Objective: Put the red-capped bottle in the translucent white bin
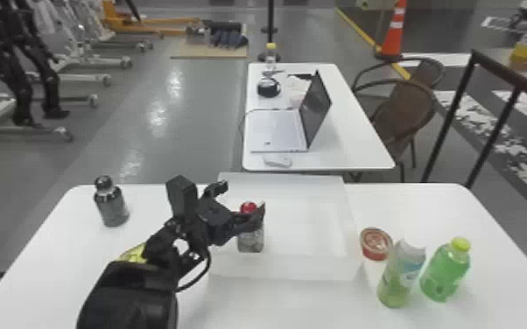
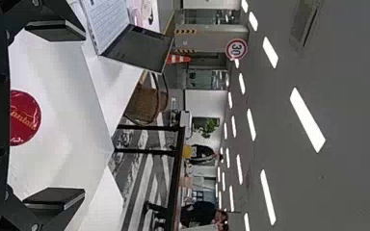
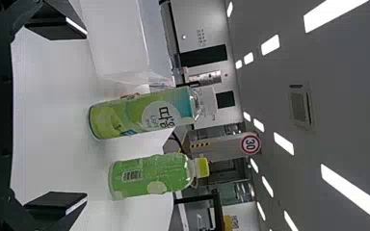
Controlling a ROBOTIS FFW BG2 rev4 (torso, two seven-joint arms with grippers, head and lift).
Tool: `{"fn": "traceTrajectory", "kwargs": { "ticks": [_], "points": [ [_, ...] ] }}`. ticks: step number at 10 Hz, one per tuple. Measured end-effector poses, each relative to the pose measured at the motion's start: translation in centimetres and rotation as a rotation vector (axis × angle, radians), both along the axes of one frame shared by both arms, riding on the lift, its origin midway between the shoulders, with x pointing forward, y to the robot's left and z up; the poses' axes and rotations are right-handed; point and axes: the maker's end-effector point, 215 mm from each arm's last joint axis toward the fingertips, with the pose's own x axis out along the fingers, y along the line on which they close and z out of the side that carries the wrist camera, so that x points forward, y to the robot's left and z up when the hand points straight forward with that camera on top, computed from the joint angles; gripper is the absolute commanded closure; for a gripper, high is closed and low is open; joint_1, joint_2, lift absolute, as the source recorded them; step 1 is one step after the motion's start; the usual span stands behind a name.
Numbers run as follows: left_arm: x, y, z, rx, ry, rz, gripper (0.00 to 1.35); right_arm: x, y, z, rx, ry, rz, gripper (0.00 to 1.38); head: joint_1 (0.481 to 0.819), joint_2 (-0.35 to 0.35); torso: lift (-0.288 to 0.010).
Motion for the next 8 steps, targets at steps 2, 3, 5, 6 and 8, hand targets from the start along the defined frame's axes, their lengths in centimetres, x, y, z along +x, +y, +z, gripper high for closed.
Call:
{"fn": "traceTrajectory", "kwargs": {
  "ticks": [2,3,5,6,8],
  "points": [
    [-1.4,4.2,1.3,0.018,-0.048,0.081,0.15,0.0,0.0,0.0,0.000,0.000,0.000,0.11,0.549,0.000,-0.100],
    [-2.8,8.1,1.6,0.020,-0.061,0.166,0.15,0.0,0.0,0.1,0.000,-0.001,0.000,0.11,0.549,0.000,-0.100],
    [-6.3,15.2,0.8,0.008,-0.048,0.316,0.15,-0.1,0.0,0.2,-0.002,-0.002,-0.002,0.11,0.549,0.000,-0.100],
    [-8.5,18.4,0.3,-0.002,-0.043,0.400,0.15,-0.3,-0.2,0.3,-0.003,-0.001,-0.009,0.11,0.549,0.000,-0.100],
    [-13.4,23.6,-0.9,-0.016,-0.047,0.579,0.15,-1.0,-0.6,0.2,-0.002,0.008,-0.028,0.11,0.549,0.000,-0.100]
  ]
}}
